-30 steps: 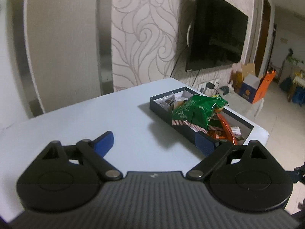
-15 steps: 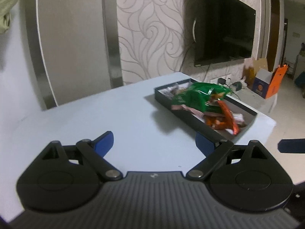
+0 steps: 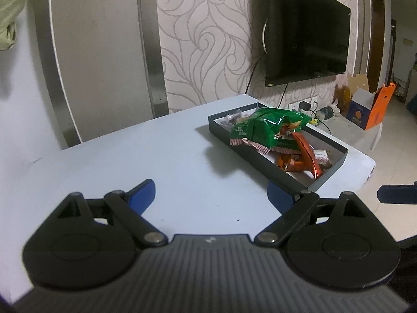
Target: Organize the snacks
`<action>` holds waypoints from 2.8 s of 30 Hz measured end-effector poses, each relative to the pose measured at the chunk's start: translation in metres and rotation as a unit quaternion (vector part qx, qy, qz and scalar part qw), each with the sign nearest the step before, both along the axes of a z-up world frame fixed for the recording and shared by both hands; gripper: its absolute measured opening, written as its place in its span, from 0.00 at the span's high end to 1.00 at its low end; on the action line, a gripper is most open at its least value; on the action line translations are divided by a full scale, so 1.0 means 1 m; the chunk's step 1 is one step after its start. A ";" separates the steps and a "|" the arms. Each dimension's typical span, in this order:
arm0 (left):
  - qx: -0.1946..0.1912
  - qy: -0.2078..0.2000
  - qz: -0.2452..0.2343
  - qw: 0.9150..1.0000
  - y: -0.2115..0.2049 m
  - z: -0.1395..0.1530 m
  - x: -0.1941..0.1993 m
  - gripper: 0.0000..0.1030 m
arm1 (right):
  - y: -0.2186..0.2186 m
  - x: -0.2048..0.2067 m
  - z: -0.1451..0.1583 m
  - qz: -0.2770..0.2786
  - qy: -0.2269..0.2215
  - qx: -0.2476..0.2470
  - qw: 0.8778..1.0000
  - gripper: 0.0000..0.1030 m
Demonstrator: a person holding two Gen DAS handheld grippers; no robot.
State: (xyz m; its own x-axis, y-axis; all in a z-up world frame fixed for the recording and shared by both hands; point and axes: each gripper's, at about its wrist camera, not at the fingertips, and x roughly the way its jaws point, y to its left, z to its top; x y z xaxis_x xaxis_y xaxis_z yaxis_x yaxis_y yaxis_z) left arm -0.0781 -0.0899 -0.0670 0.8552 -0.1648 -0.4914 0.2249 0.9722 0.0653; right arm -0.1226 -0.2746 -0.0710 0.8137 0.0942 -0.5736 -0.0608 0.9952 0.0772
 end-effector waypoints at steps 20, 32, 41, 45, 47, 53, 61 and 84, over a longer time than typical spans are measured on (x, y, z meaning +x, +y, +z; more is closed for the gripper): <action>0.015 0.008 -0.021 1.000 -0.001 0.002 0.001 0.09 | 0.011 -0.004 0.001 0.018 0.003 -0.003 1.000 0.15; 0.014 0.013 -0.023 1.000 -0.005 0.001 0.001 0.09 | 0.009 -0.004 0.000 0.018 0.003 -0.003 1.000 0.14; 0.011 0.018 -0.027 0.999 -0.006 0.001 0.008 0.09 | 0.007 -0.002 -0.003 0.021 0.007 -0.002 1.000 0.14; 0.010 0.018 -0.025 0.999 -0.005 0.001 0.008 0.09 | 0.007 -0.001 -0.003 0.022 0.007 -0.002 1.000 0.14; 0.010 0.019 -0.025 0.999 -0.004 0.001 0.009 0.09 | 0.008 0.000 -0.002 0.022 0.007 -0.002 1.000 0.14; 0.009 0.021 -0.023 0.999 -0.003 0.001 0.010 0.09 | 0.009 0.001 -0.002 0.023 0.007 -0.003 1.000 0.14; 0.008 0.021 -0.024 0.999 -0.003 0.001 0.010 0.09 | 0.011 0.003 -0.002 0.023 0.007 -0.003 1.000 0.14; -0.022 0.008 -0.031 0.999 0.003 0.002 0.015 0.09 | 0.012 0.007 -0.002 0.024 0.010 -0.004 1.000 0.14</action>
